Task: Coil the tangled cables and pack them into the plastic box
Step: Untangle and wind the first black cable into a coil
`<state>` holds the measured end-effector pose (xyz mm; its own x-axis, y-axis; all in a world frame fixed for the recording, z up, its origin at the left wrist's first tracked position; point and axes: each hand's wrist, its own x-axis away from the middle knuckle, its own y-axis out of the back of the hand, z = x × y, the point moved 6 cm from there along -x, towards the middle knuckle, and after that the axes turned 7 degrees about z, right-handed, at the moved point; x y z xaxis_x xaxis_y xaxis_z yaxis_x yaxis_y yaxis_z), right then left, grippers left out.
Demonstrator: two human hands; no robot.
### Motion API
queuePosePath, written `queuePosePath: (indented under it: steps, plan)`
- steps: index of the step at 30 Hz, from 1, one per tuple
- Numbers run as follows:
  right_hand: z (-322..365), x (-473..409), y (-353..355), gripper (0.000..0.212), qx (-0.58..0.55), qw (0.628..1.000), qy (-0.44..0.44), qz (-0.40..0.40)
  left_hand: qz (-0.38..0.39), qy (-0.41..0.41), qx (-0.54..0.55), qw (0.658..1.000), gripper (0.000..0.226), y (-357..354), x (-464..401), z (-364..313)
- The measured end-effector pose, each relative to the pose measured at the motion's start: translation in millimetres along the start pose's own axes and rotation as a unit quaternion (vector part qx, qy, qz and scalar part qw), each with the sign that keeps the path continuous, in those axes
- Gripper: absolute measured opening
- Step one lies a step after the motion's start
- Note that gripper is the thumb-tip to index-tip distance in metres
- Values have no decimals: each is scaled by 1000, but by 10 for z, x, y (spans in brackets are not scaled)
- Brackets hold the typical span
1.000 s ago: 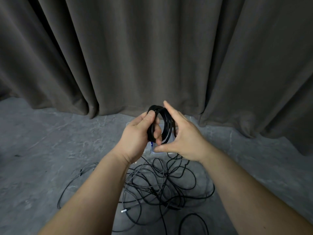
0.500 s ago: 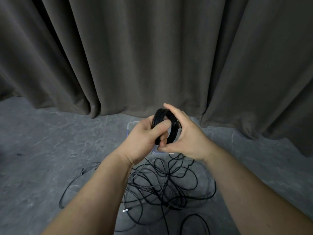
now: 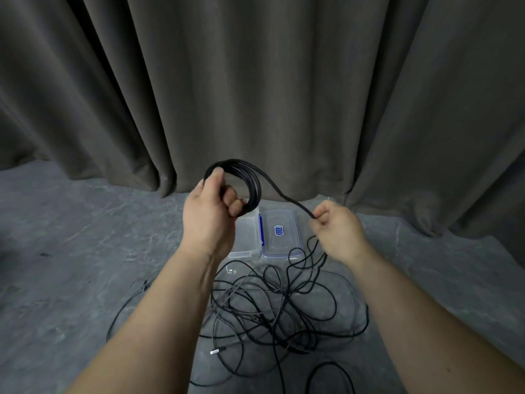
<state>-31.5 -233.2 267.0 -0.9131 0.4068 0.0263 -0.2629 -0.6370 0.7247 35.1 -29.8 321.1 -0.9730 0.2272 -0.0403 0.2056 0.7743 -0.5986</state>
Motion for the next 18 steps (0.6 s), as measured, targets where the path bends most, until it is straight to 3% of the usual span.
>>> queuePosePath:
  steps: [4,8,10,14,16,18]
  plan:
    - [-42,7,28,13,-47,997,-9,-58,-50,-10,30,998,30,85,-35,18]
    - [145,138,298,25,-229,945,84,-216,-96,-10,29,995,26,200,-51,29]
    - [249,190,385,24,-194,942,123,-245,-93,-15,12,996,25,193,-46,26]
    - [499,257,376,24,-72,964,169,-191,-69,-12,-11,997,28,87,-1,59]
    - [590,238,356,16,-103,969,188,-124,-71,-7,-10,997,29,70,18,68]
    - [565,185,325,25,-151,969,186,-58,-88,-5,2,996,26,111,26,68]
